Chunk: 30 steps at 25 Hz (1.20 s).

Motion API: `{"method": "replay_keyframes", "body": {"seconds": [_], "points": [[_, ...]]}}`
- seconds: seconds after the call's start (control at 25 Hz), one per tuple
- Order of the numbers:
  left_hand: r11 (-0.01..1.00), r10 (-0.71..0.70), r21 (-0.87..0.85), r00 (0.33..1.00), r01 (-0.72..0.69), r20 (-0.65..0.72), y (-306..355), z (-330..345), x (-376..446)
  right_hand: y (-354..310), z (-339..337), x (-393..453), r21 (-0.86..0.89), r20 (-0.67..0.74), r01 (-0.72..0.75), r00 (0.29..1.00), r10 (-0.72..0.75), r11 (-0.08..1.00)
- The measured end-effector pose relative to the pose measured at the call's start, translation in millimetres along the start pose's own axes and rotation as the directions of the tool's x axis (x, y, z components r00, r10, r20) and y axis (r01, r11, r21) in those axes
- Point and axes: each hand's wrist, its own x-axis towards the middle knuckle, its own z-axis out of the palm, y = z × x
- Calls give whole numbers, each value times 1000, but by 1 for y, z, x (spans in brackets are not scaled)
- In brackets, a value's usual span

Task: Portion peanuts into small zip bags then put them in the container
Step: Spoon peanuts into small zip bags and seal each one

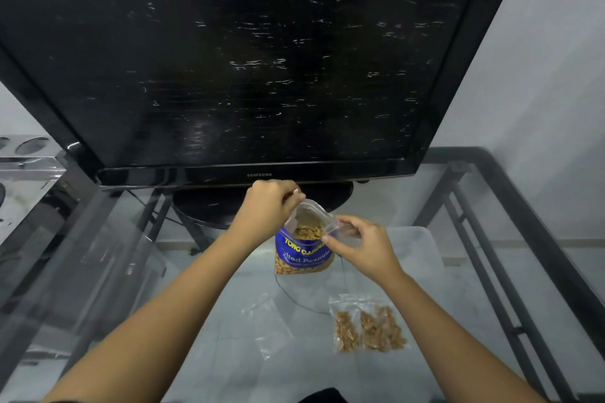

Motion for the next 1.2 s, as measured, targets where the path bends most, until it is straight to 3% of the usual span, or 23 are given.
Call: {"method": "replay_keyframes", "body": {"seconds": [0.12,0.24,0.4,0.52,0.6,0.84,1.04,1.2], "points": [[994,-101,51,994,98,43,-15,10,-6,1,2,-4,-14,43,-20,999,21,1000],[941,-304,-154,953,303,18,-34,17,-7,-5,1,-3,-31,12,27,1000,-27,999],[807,-516,-318,856,497,29,-50,13,0,-14,-2,2,-40,133,-18,991,23,999],[840,-326,-388,924,379,197,-52,9,-5,-14,-1,1,-36,130,-20,991,24,999],[823,-283,-439,931,360,233,-53,10,-8,-14,1,0,-24,128,-21,992,23,999],[613,-492,-574,831,542,260,-46,19,2,-10,0,-1,23,119,-68,991,65,997],[442,-556,-682,775,583,302,-51,20,6,-8,-7,3,147,23,-97,995,95,984],[370,-618,-733,740,571,264,-71,17,7,-14,-17,11,-47,-2,18,1000,-18,999]]}}
